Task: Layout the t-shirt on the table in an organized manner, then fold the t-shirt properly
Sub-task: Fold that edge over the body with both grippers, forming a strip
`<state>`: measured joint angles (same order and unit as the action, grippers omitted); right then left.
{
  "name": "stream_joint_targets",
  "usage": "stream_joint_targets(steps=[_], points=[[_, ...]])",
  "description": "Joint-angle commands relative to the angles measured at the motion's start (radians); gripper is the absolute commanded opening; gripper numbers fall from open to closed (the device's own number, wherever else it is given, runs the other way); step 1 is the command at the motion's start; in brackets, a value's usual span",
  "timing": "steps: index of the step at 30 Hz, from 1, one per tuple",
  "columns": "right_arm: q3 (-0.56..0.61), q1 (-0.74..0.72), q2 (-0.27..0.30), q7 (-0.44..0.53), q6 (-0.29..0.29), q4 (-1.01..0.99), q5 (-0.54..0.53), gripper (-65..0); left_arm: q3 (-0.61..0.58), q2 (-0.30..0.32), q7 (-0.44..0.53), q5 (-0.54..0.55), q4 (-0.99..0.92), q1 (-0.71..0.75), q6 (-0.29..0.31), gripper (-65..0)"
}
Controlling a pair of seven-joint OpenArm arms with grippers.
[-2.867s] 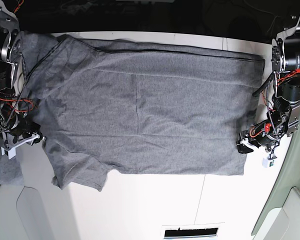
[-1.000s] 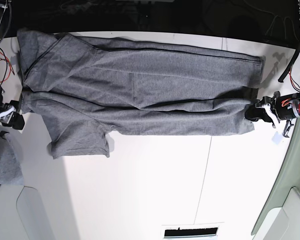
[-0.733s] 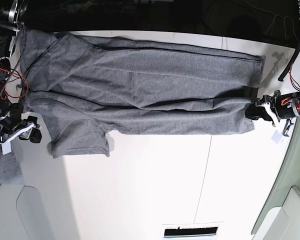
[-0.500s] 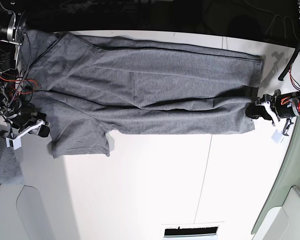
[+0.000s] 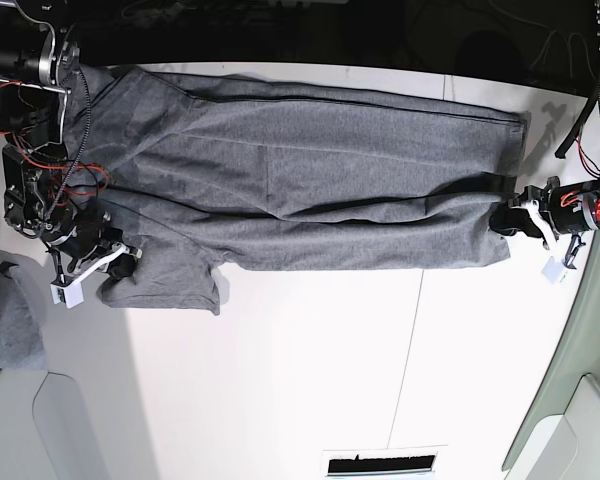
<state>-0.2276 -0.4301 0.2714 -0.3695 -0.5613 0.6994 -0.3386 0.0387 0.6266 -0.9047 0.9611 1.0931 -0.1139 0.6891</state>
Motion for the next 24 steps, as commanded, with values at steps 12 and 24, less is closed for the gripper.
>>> stream_joint_targets(steps=[12, 24], points=[[-0.256, 0.272, 0.051, -0.496, -0.012, 0.659, -0.411, -65.0, 0.007, 0.142, -0.133, 0.256, 0.131, -0.010, 0.009, -65.0], [-0.360, 0.654, 0.064, -0.494, -0.022, 0.994, -0.473, -65.0, 0.007, 0.255, -0.157, 0.277, 0.341, 0.177, 0.009, -65.0]])
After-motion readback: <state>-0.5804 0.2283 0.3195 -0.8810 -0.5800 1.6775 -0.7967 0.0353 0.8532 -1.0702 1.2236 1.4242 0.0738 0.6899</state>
